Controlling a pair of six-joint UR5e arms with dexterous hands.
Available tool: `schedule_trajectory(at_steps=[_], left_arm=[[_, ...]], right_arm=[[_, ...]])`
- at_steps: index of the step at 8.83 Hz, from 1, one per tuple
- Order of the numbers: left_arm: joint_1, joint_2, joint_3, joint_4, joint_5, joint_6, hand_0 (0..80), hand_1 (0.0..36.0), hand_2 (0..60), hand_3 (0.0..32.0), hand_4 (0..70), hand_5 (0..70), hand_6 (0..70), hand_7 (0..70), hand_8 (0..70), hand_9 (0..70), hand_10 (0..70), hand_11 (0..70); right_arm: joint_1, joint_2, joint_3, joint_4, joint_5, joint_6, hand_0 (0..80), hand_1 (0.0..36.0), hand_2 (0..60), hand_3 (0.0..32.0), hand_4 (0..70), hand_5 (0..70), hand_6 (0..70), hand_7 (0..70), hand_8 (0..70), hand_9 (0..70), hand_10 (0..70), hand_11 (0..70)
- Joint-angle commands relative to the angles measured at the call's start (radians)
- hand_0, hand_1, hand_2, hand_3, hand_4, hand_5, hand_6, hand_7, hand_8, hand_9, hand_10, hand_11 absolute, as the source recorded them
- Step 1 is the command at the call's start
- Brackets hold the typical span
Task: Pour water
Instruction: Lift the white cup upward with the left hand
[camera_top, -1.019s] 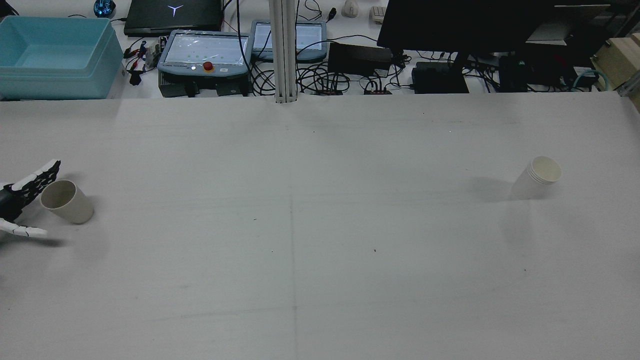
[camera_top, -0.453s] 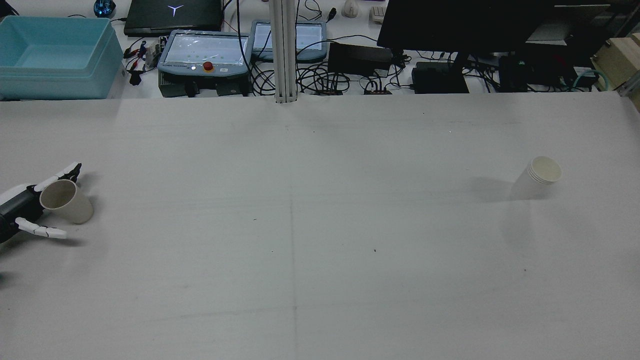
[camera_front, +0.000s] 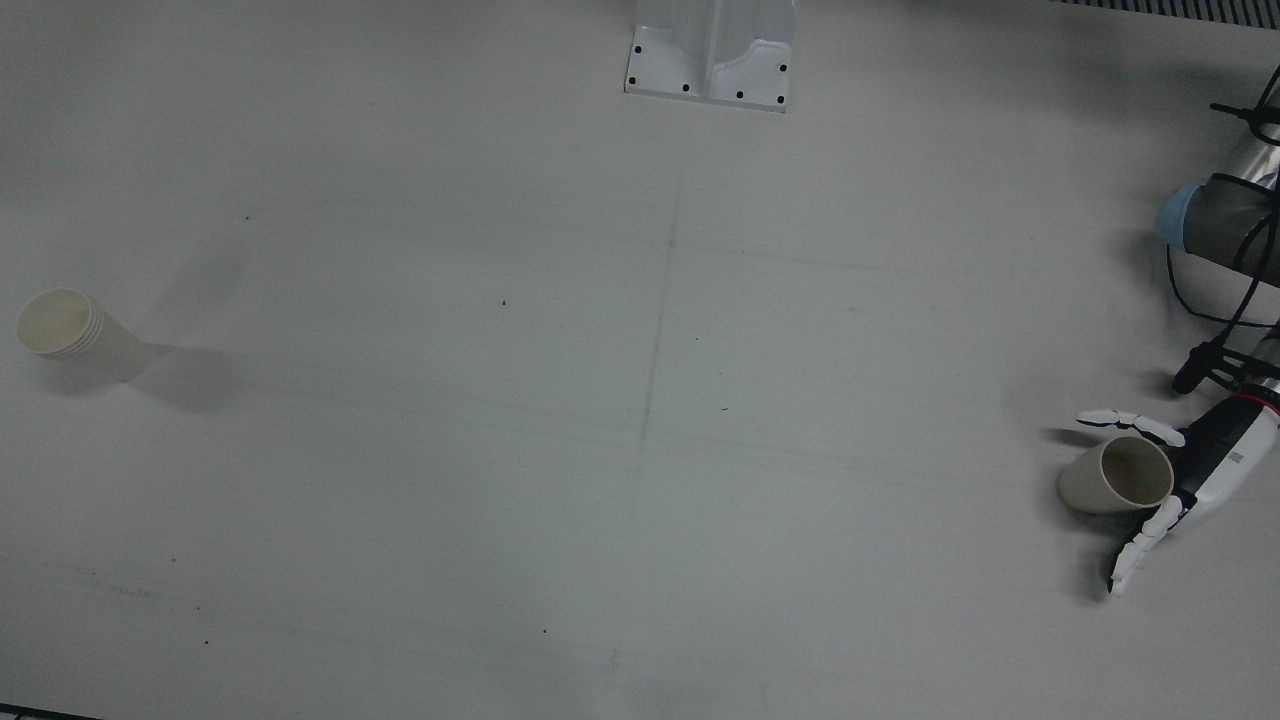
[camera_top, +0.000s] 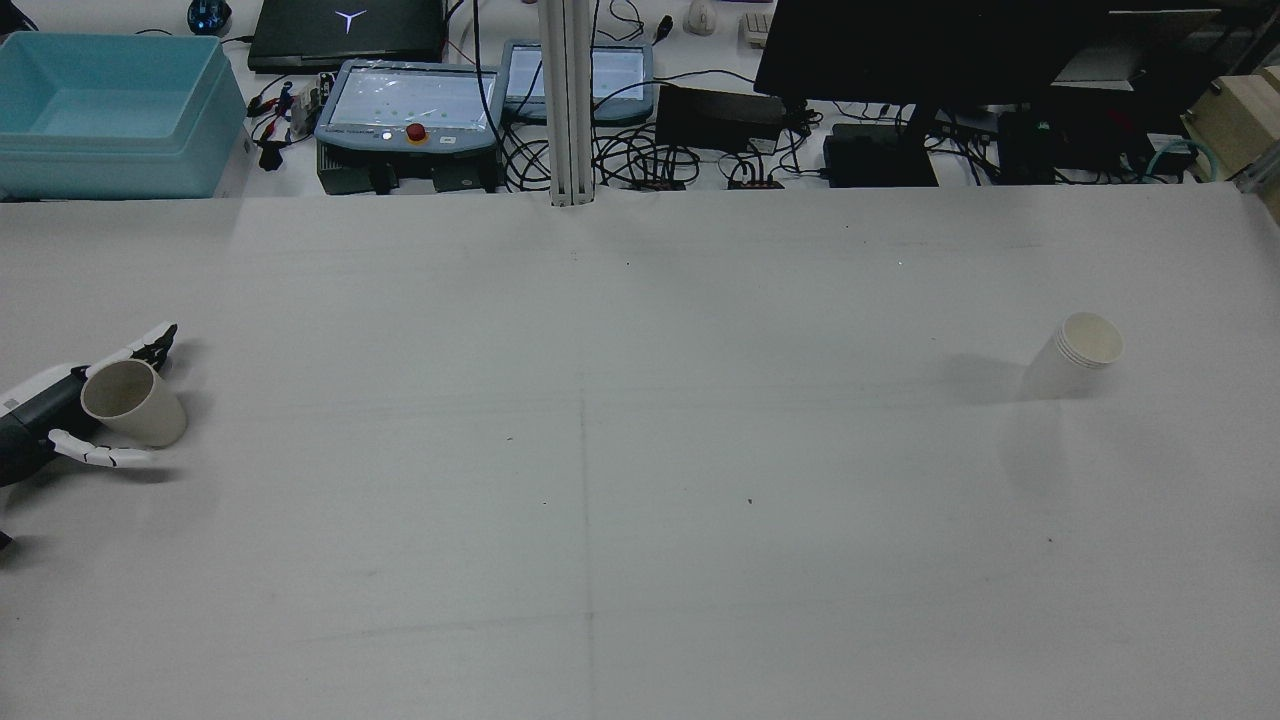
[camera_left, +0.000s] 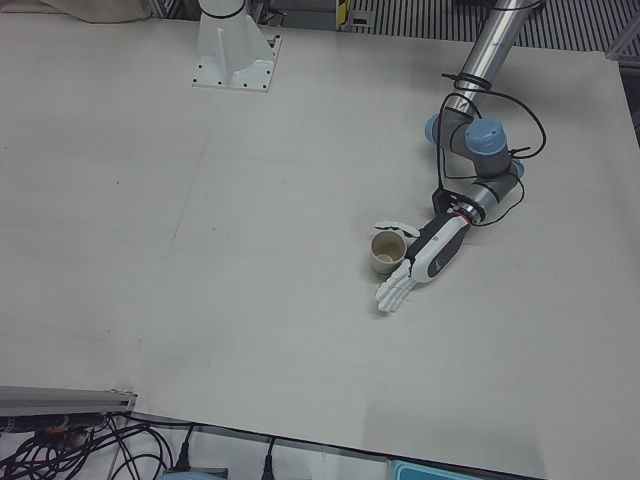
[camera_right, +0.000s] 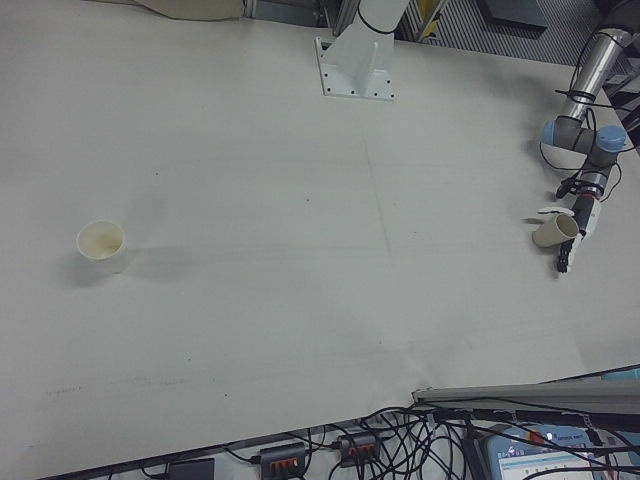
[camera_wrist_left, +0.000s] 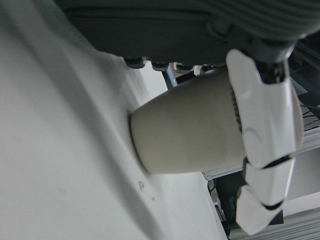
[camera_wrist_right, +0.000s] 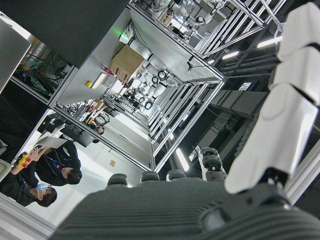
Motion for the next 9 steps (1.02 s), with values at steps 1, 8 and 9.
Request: schedule_trajectory(at_steps=[1,8,9], left_arm=[[-0.002,0.003,0.003,0.006,0.000,-0.014,55.1,28.3,35.2,0.0,18.0,4.4,0.0,0.0,0.0,0.0,1.1,4.2],[-0.008,0.009,-0.061,0.145,0.003,-0.200,53.8,35.4,60.0,0.0,36.3,49.2,0.3,2.9,0.0,0.0,3.4,7.2],[-0.015,0.013,-0.131,0.187,0.003,-0.227,54.6,35.6,60.0,0.0,35.7,49.5,0.2,2.7,0.0,0.0,3.3,7.1]], right_arm=[[0.000,0.000,0.000,0.002,0.000,0.000,46.6,13.6,12.0,7.6,3.0,0.0,0.0,0.0,0.0,0.0,0.0,0.0],[-0.005,0.005,0.000,-0.002,0.002,0.000,47.1,14.6,13.2,6.6,3.8,0.0,0.0,0.0,0.0,0.0,0.0,0.0],[-0.055,0.005,-0.024,0.002,0.026,-0.001,47.1,14.9,14.5,5.8,3.7,0.0,0.0,0.0,0.0,0.0,0.0,0.0]])
